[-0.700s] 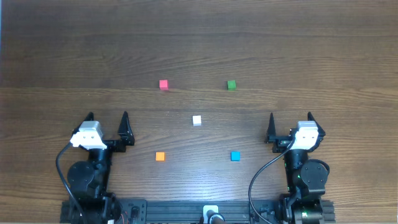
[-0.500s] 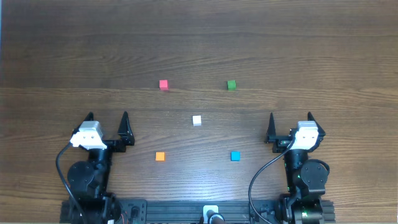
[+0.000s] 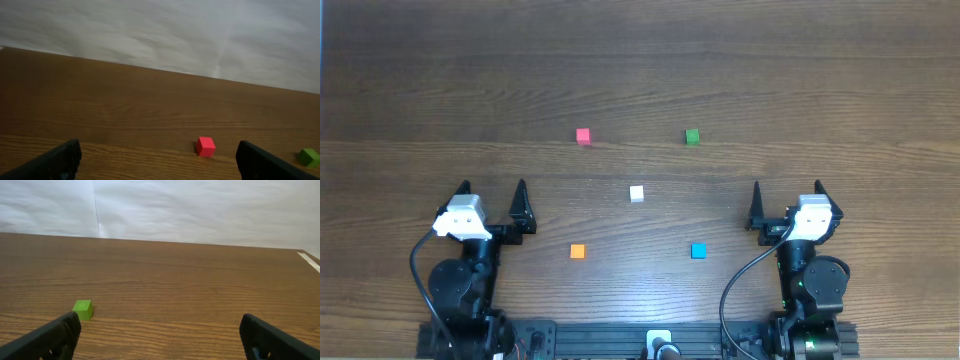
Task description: Stack Cubes
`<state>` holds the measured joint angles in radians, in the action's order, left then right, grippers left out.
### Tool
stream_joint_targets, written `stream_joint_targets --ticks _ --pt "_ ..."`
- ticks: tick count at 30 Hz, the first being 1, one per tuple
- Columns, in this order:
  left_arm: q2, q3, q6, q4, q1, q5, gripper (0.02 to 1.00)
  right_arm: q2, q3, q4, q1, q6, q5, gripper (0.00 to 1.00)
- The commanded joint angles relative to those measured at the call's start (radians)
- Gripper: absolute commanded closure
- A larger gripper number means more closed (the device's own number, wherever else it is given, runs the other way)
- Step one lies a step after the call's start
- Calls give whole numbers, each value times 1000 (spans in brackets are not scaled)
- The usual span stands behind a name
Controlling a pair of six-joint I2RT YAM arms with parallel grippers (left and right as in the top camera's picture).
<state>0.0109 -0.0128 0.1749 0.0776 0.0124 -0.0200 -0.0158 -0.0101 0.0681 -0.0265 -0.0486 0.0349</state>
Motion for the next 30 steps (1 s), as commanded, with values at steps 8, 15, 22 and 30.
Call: stream_joint_targets --ticks 8,15,22,30 --pt "-3 6 -18 -2 -6 -10 18 9 5 5 8 7 -12 9" --pt "-3 6 -18 -3 -6 13 18 9 5 5 8 7 -12 7" --pt "-3 6 34 -11 -6 -44 18 9 5 5 8 7 -12 7" --pt "242 -93 173 -147 -3 -63 20 9 5 5 8 7 -12 7"
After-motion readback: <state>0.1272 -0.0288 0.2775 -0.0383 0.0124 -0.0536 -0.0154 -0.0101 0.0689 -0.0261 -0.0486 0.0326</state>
